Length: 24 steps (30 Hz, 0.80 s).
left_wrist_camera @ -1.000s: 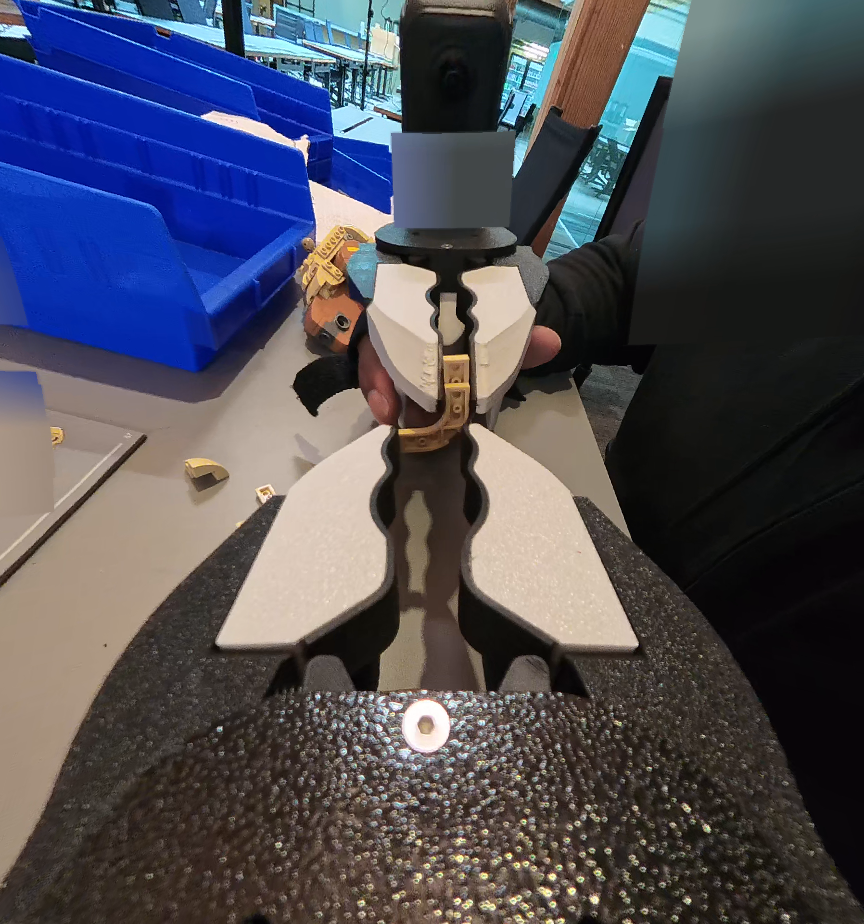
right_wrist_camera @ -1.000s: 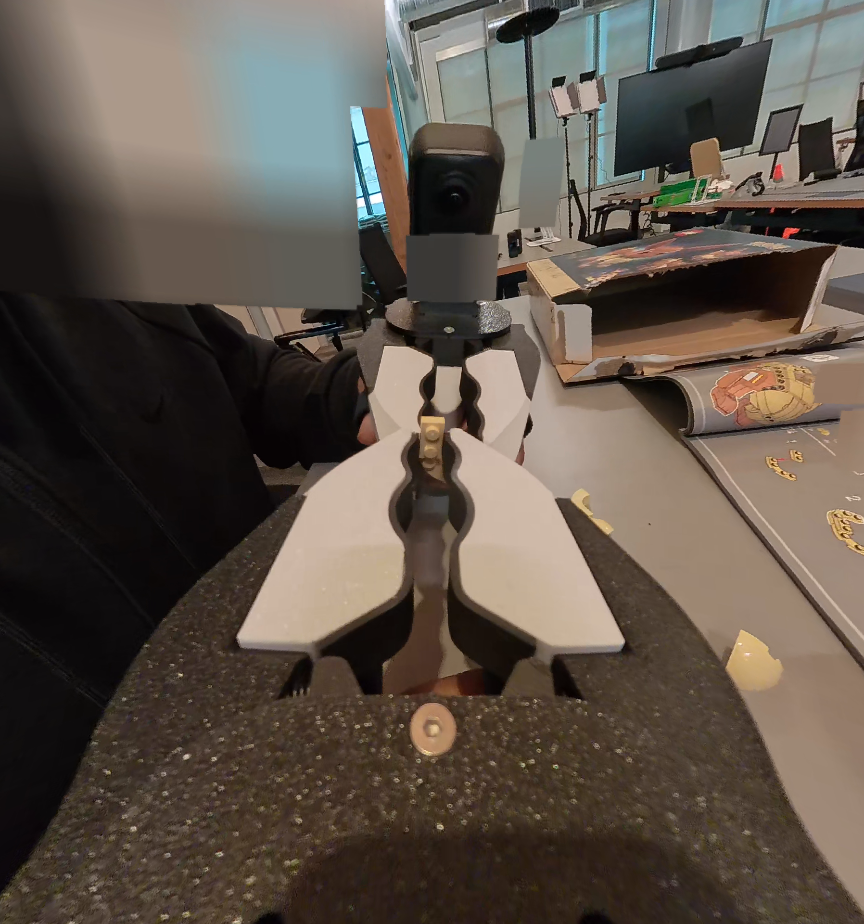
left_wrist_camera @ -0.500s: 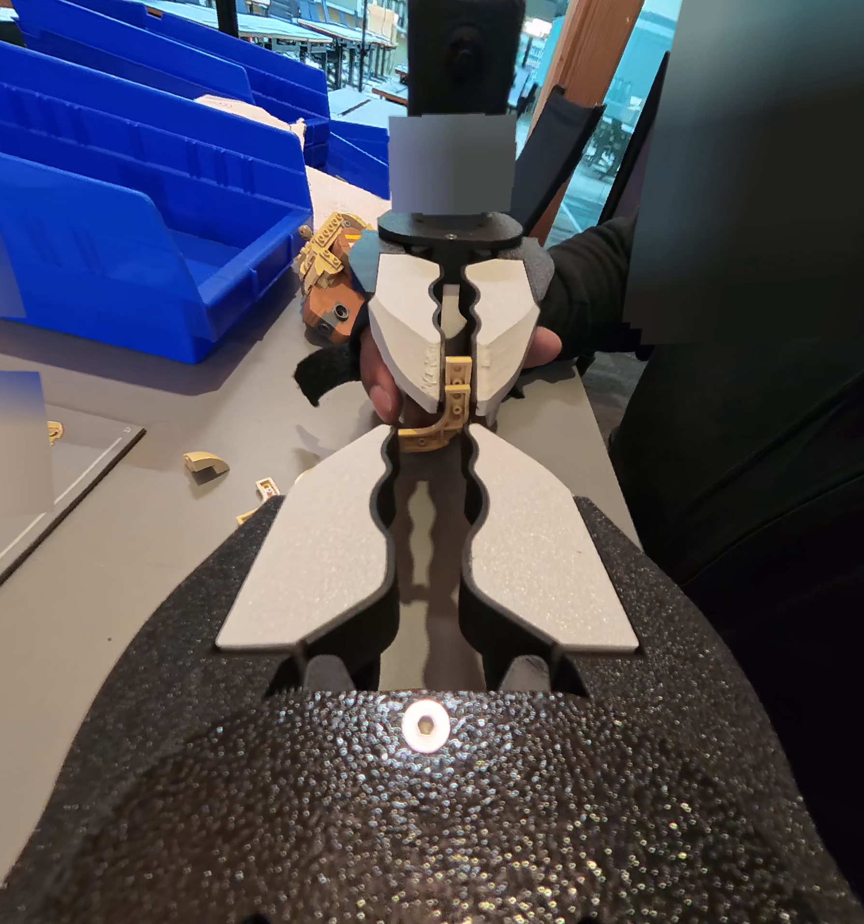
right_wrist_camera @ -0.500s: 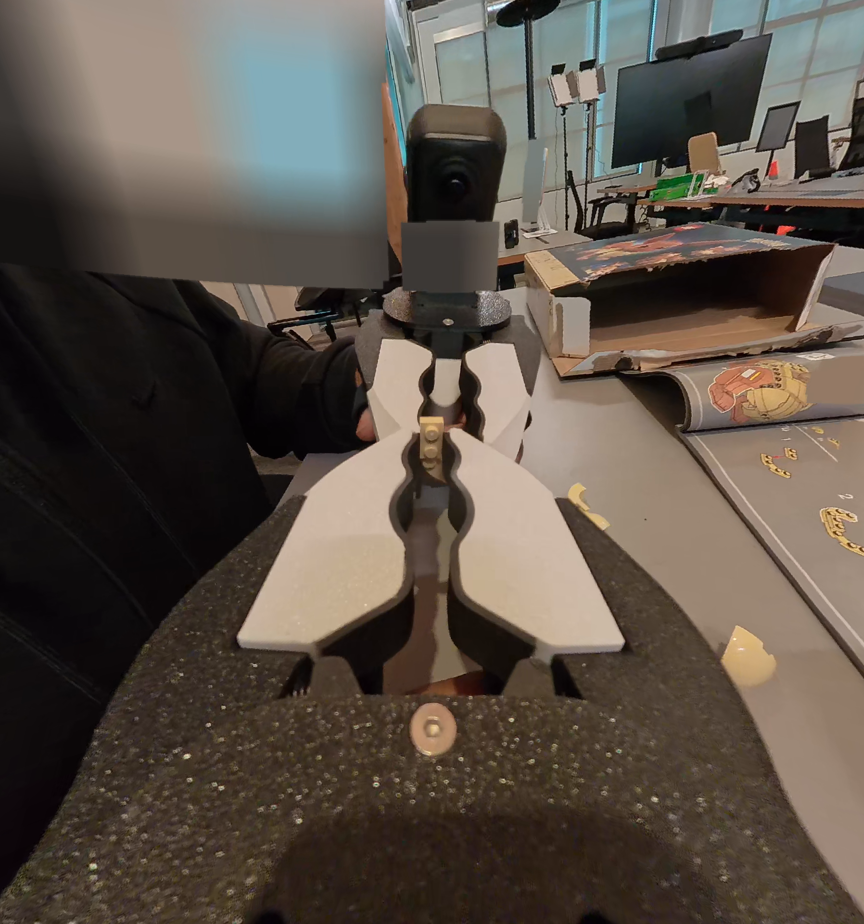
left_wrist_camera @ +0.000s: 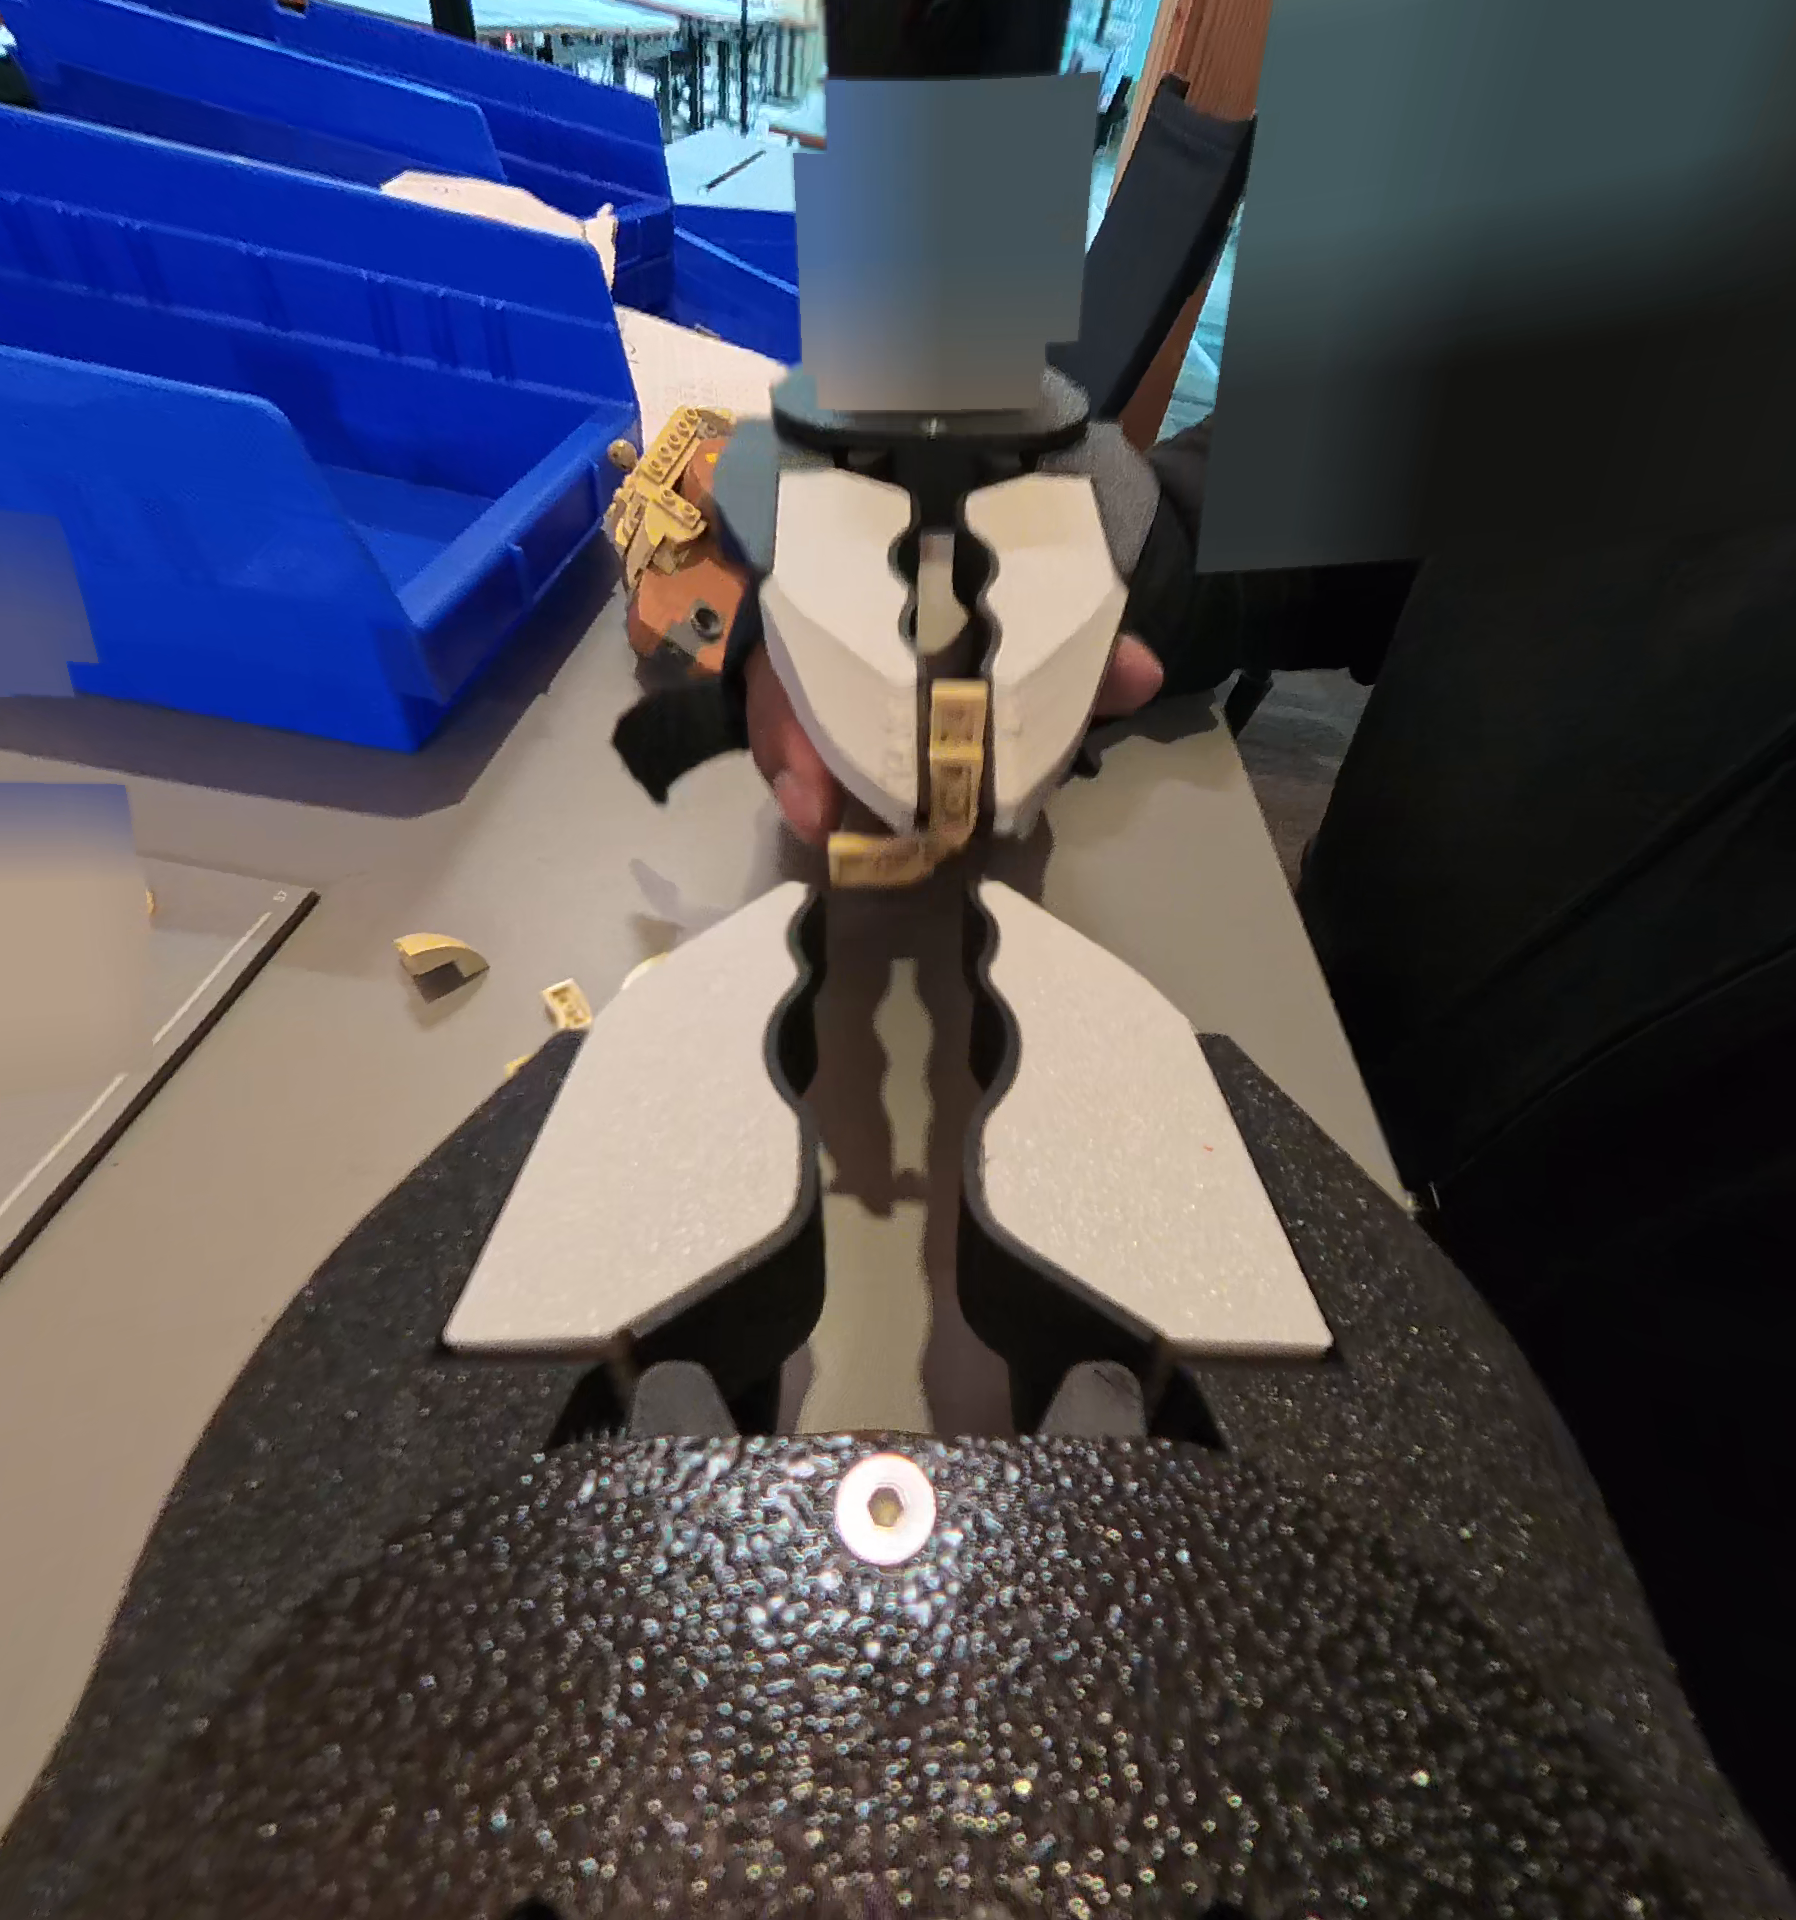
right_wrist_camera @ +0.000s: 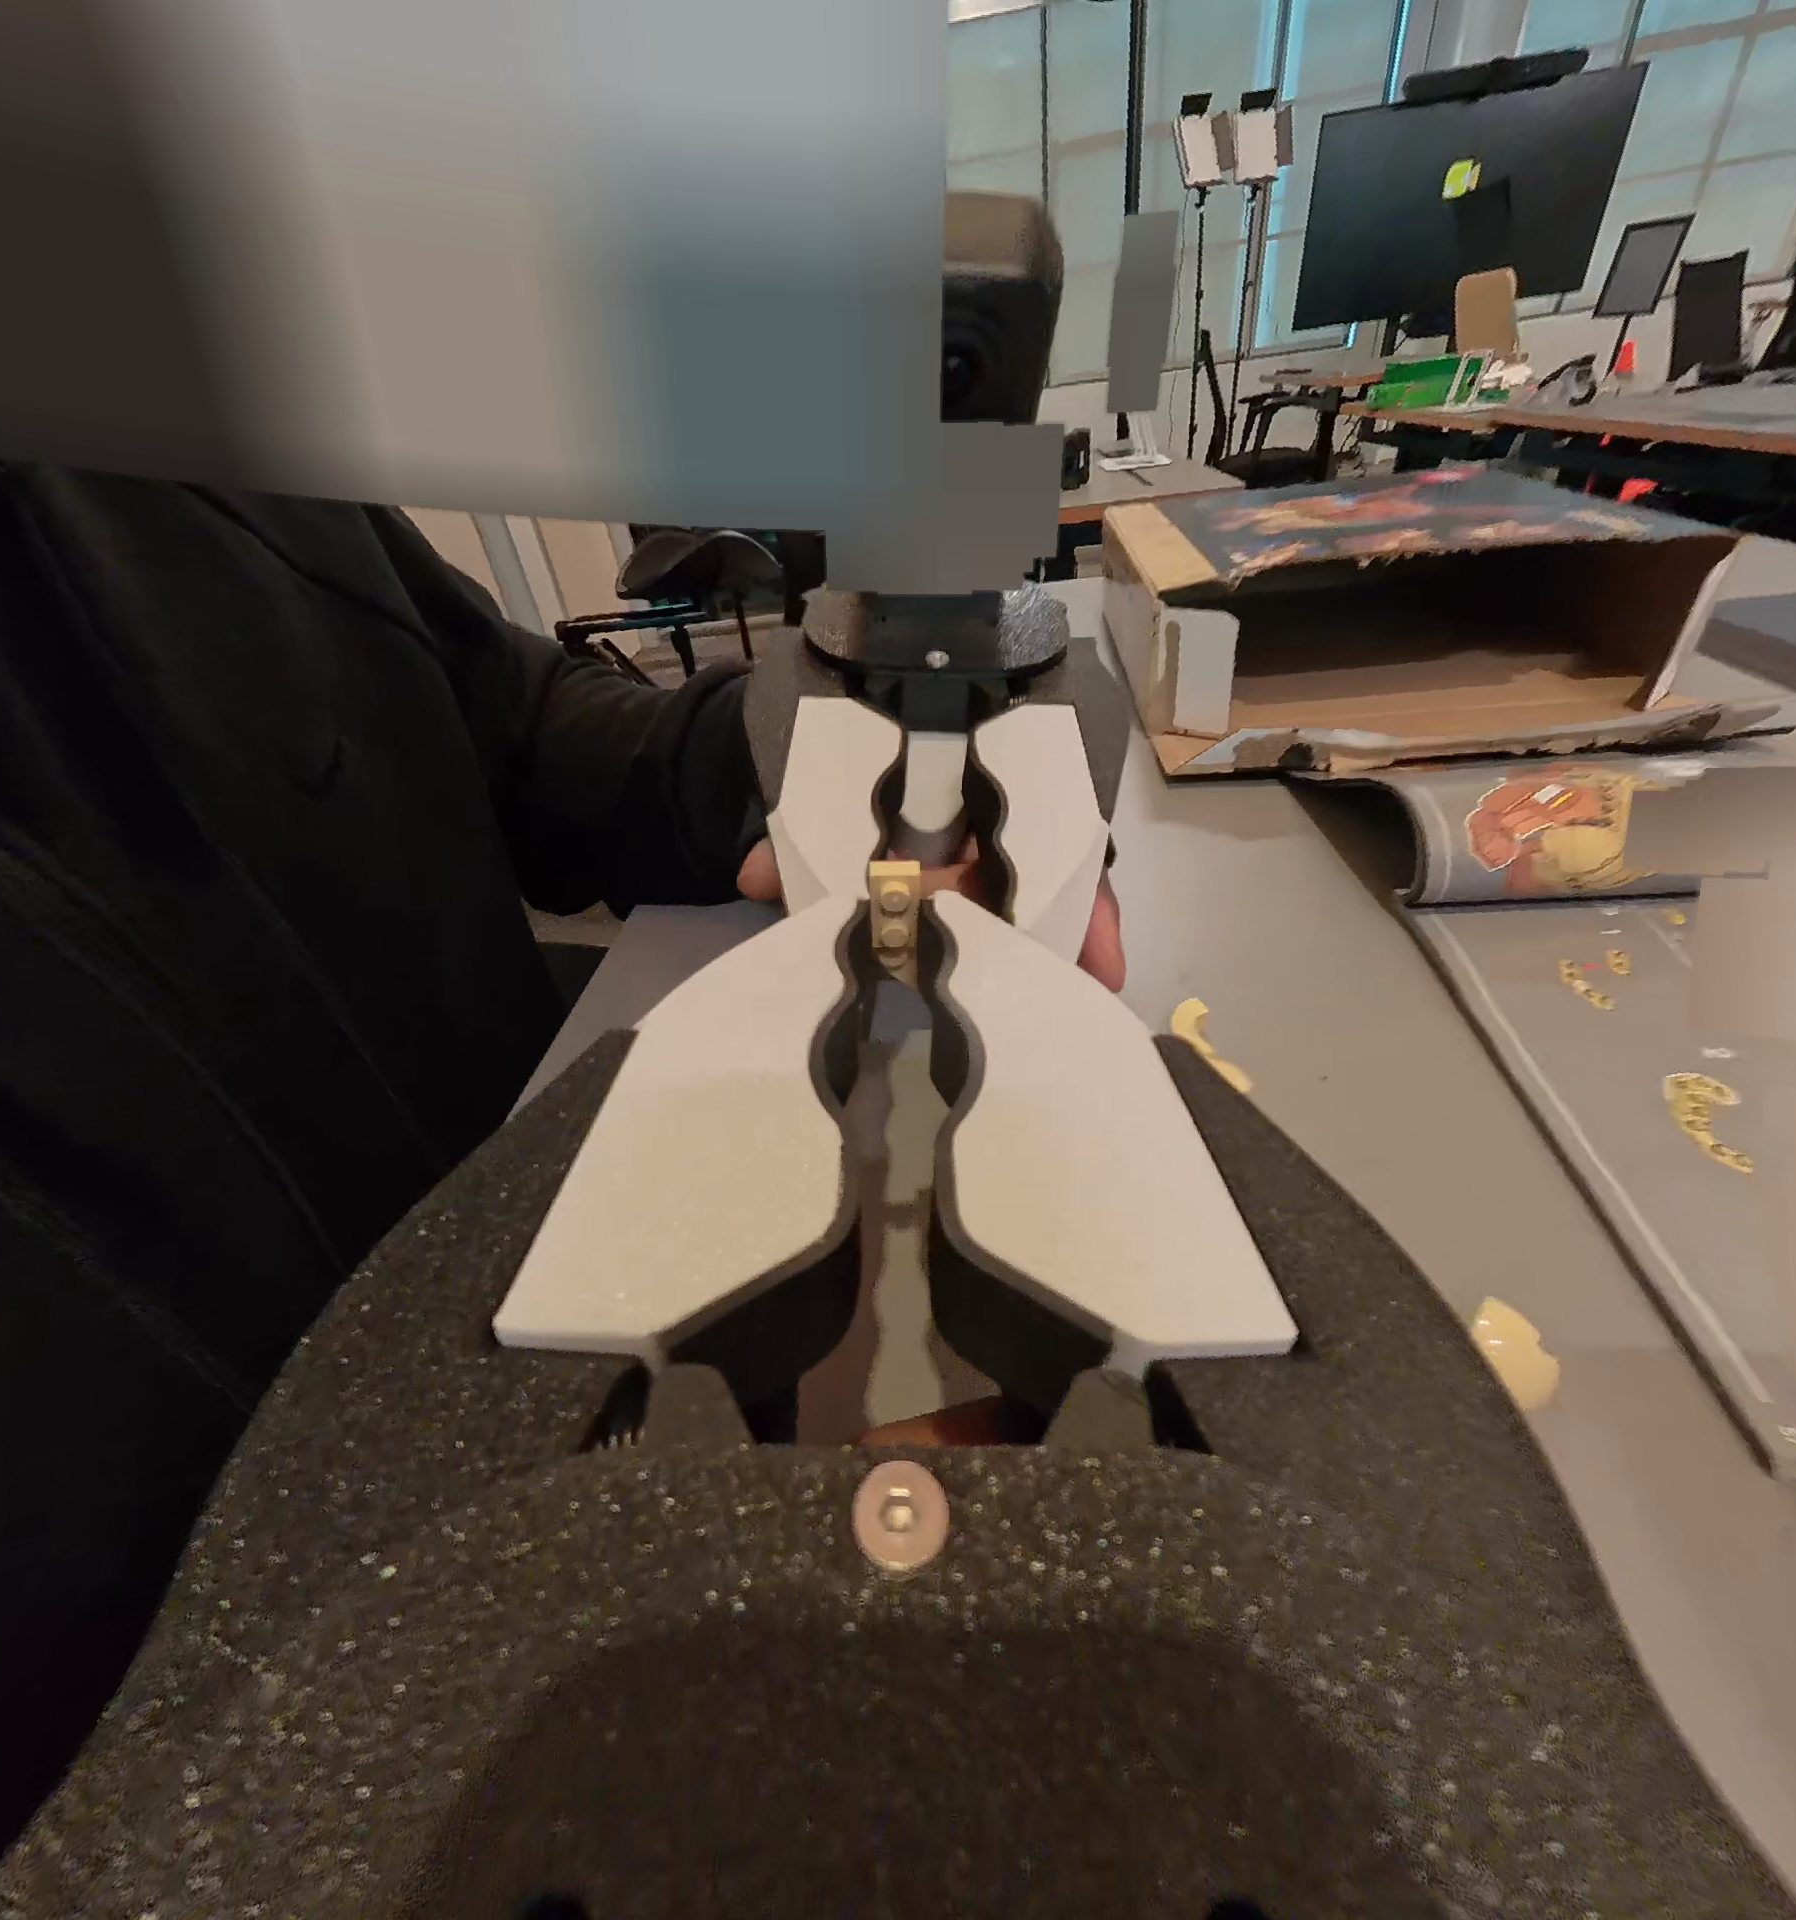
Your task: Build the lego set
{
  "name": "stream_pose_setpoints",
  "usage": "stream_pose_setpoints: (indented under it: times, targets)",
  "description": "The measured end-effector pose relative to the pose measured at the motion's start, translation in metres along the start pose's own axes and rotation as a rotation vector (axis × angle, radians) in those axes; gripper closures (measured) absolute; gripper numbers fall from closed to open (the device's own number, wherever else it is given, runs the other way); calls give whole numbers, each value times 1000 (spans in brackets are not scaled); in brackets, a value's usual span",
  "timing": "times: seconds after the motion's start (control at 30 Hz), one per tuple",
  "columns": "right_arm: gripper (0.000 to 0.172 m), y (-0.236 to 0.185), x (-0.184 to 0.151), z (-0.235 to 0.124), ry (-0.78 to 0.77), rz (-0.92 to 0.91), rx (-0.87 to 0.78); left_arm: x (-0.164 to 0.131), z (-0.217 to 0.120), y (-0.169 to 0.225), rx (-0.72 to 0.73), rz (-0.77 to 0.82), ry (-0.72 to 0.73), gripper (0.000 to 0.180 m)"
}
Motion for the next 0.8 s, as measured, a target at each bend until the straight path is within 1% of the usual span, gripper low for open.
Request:
stream_pose_setpoints:
  times: [0.07, 0.17, 0.3, 0.37, 0.43, 0.53, 0.67, 0.8]
  targets:
    - [164, 1, 7, -10, 22, -20, -25, -3, -1, -6, 47, 18, -31, 147]
    - [164, 7, 11, -27, 37, -31, -82, -7, -3, -21, 136, 39, -95, 146]
    - [164, 15, 6, -42, 23, -6, -137, -8, 5, -43, 230, 131, -303, 146]
    - [164, 17, 3, -45, 19, 6, -146, -5, 18, -48, 229, 207, -401, 147]
    - [164, 17, 1, -46, 24, 21, -142, -6, 35, -51, 193, 263, -493, 150]
    - [164, 16, -1, -46, 23, 28, -138, -21, 54, -55, 134, 296, -652, 157]
    - [164, 16, -1, -49, 38, 44, -137, -23, 62, -56, 128, 256, -634, 172]
    - [164, 17, -1, -50, 44, 55, -145, -26, 55, -59, 147, 176, -615, 173]
Point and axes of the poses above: each gripper's, where its closed fingertips meet, z out along the fingers, x out of its top, y = z × x across the jaws, the point moved 6 cm from there along -z, back along the fingers, and after that the axes turned 13 degrees about x, right-handed, at the moved point
